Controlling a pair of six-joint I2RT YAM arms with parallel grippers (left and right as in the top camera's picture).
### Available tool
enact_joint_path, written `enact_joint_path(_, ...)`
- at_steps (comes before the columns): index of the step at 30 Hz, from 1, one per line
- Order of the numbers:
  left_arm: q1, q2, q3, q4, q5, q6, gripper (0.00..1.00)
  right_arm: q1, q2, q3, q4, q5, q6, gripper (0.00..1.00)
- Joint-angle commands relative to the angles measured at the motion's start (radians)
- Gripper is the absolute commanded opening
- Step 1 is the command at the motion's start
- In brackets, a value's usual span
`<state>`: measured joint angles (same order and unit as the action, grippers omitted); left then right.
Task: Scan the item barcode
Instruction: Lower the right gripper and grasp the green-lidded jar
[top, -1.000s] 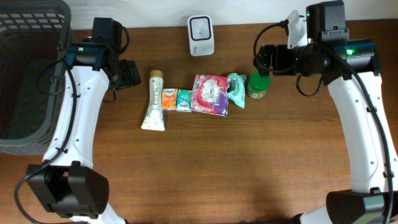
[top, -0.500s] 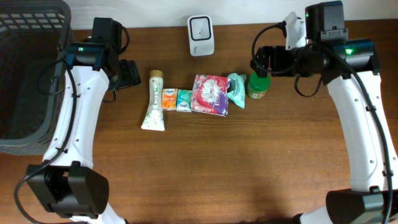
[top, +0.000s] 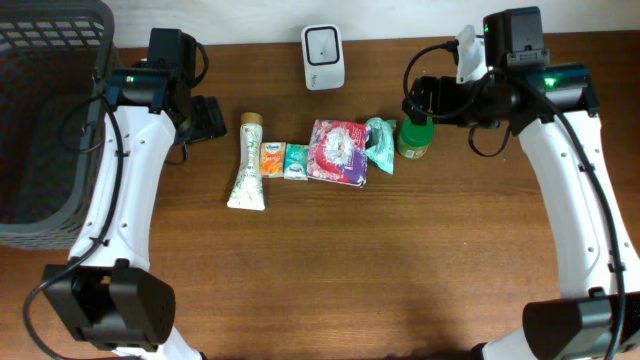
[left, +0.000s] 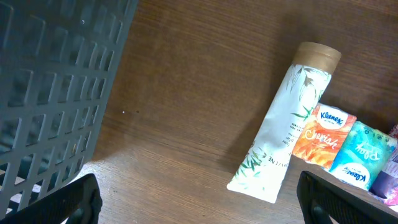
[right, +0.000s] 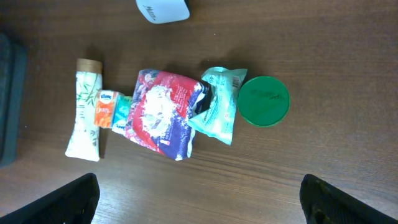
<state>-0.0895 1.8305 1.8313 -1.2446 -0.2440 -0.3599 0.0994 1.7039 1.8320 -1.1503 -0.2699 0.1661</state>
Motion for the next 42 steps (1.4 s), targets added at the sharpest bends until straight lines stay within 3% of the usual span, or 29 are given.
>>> enact_joint_path(1, 0.000, -0.013, 0.000, 0.001, -0.007, -0.007, 0.99, 0.006, 0.039, -0.008, 0.013, 0.084, 0.015, 0.98)
enact_joint_path(13, 0.001, -0.013, 0.000, 0.001, -0.007, -0.007, 0.99, 0.010, 0.315, -0.010, 0.164, 0.233, 0.019, 0.99)
enact_joint_path(31, 0.001, -0.013, 0.000, 0.001, -0.007, -0.007, 0.99, 0.031, 0.481, -0.011, 0.214, 0.282, 0.060, 1.00)
enact_joint_path(34, 0.001, -0.013, 0.000, 0.001, -0.007, -0.007, 0.99, 0.031, 0.510, -0.015, 0.198, 0.282, 0.060, 0.95)
enact_joint_path(37, 0.001, -0.013, 0.000, 0.001, -0.007, -0.007, 0.99, 0.031, 0.509, -0.013, 0.194, 0.282, 0.060, 0.85)
enact_joint_path(39, 0.001, -0.013, 0.000, 0.001, -0.007, -0.007, 0.99, 0.031, 0.509, -0.013, 0.197, 0.282, 0.060, 0.73)
enact_joint_path(42, 0.001, -0.013, 0.000, 0.001, -0.007, -0.007, 0.99, 0.031, 0.507, 0.011, 0.168, 0.282, 0.060, 0.68)
